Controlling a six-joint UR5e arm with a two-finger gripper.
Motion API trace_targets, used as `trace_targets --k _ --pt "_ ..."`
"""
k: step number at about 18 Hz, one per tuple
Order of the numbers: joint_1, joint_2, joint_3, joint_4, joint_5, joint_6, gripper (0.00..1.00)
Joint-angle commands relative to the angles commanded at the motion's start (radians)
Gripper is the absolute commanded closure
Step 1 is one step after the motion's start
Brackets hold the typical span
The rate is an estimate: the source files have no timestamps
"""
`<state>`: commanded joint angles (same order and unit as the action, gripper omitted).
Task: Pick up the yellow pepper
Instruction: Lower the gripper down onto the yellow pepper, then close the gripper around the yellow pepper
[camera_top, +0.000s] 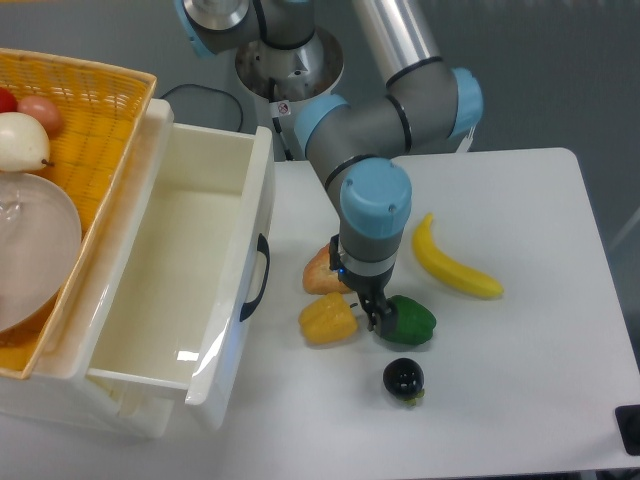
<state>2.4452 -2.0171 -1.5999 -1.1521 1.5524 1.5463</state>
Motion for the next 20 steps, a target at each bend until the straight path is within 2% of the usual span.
trace_targets --k 3,11,20 --pt "-0.018 -0.018 -0.012 0.02 0.002 -0.011 0.0" --pt "-0.022 -0.02 -0.071 0.061 0.005 -0.011 0.0" --pt "-0.029 -0.044 -0.06 0.084 0.006 -0.012 0.0"
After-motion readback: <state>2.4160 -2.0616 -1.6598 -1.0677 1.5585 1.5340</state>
